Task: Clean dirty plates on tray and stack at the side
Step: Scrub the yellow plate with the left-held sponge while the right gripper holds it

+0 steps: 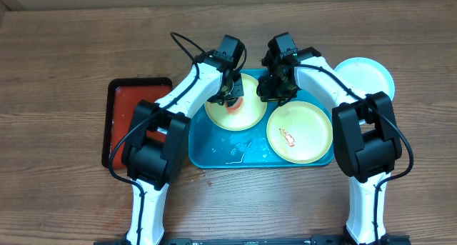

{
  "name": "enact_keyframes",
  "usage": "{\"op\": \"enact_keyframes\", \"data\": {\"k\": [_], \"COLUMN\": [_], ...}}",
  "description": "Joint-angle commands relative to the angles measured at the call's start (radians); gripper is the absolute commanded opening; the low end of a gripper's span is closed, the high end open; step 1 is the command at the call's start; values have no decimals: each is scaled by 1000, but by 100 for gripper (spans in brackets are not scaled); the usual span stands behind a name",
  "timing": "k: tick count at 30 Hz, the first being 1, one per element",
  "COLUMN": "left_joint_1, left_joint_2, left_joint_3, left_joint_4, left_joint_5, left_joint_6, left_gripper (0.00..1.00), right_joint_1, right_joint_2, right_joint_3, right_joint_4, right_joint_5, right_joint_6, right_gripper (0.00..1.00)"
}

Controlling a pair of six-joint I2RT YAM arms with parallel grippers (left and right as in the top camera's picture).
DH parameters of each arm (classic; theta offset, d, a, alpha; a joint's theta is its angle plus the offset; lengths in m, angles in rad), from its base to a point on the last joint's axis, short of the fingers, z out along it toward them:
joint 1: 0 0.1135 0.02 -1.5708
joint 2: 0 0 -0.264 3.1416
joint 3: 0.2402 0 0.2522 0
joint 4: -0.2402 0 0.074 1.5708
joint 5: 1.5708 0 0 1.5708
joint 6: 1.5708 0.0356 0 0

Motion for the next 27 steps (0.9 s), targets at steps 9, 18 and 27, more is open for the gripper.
{"op": "enact_keyframes", "data": {"k": [9, 18, 27], "left_joint_1": [41, 31, 3], "left_joint_2": [-13, -8, -8], "left_joint_3": [193, 172, -9], "left_joint_4": [-246, -247, -113], "left_joint_5": [-187, 219, 159], "left_joint_6": [55, 56, 55], "left_gripper": [4, 4, 4], "right_joint_1": [4, 4, 4], "right_joint_2": [37, 37, 37], "right_joint_3": [-6, -6, -6], "right_joint_4": [-4, -1, -4], "right_joint_5": [16, 16, 16], "right_joint_6": [3, 3, 3], "right_gripper": [4, 4, 4]}}
